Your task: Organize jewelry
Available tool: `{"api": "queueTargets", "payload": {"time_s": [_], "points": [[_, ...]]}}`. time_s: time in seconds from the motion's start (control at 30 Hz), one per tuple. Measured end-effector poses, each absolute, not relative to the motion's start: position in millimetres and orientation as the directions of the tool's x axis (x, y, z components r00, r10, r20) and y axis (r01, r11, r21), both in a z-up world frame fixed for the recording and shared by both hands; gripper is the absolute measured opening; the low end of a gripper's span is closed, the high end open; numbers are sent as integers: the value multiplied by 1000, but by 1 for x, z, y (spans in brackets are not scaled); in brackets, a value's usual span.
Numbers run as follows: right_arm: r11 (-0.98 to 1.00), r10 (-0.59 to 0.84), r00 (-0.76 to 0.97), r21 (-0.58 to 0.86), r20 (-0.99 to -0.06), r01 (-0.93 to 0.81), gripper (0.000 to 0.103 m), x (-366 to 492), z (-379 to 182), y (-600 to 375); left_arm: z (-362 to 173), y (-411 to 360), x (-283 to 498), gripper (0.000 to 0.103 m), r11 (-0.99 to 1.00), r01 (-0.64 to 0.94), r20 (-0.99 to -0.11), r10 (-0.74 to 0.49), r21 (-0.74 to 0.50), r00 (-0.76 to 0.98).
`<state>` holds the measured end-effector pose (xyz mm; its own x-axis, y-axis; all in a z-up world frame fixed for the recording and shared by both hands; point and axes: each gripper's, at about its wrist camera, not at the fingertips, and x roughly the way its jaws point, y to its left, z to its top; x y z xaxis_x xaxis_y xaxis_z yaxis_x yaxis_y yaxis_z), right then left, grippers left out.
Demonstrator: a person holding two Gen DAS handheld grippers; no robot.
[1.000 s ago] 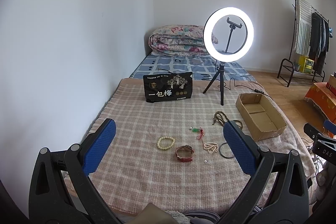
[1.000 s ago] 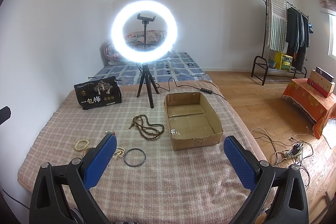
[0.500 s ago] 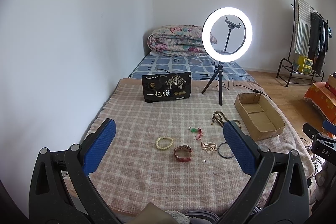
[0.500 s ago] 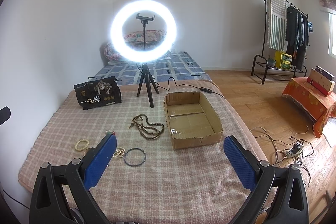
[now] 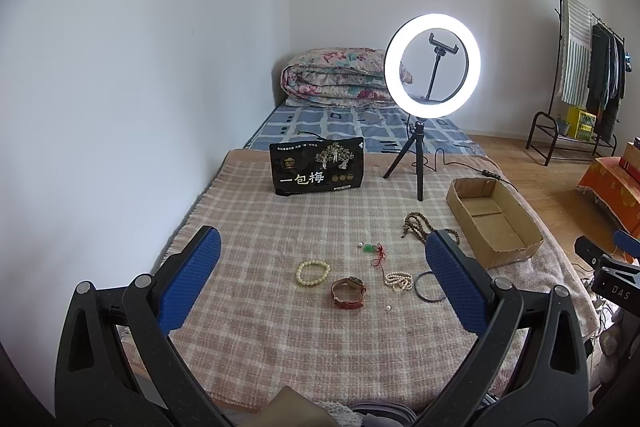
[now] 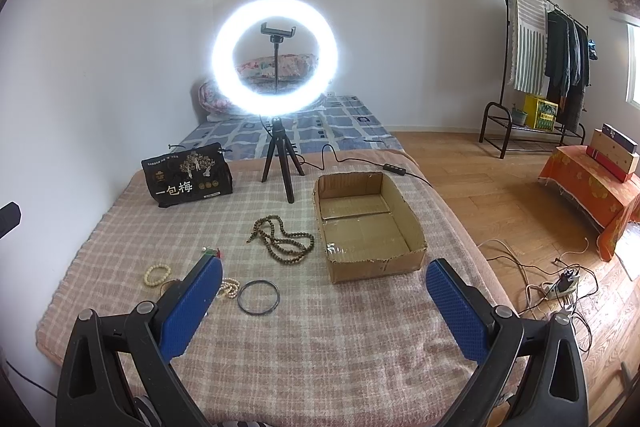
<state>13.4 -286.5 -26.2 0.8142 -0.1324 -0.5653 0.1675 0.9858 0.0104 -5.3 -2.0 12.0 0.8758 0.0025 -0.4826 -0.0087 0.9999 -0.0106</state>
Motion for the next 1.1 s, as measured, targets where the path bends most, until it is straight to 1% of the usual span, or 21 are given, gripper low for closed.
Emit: {"api": "queueTargets", "payload": {"time_s": [0.7,1.1], "points": [[986,-126,808,15,-576,165,103,15,-30,-285,10,-5,-6,103,1000,-7,-488,2,-9,873],[986,-126,796,9,-592,164,103,21,-35,-284,-9,-4,6,103,1000,6,-519,-7,-3,855]]}}
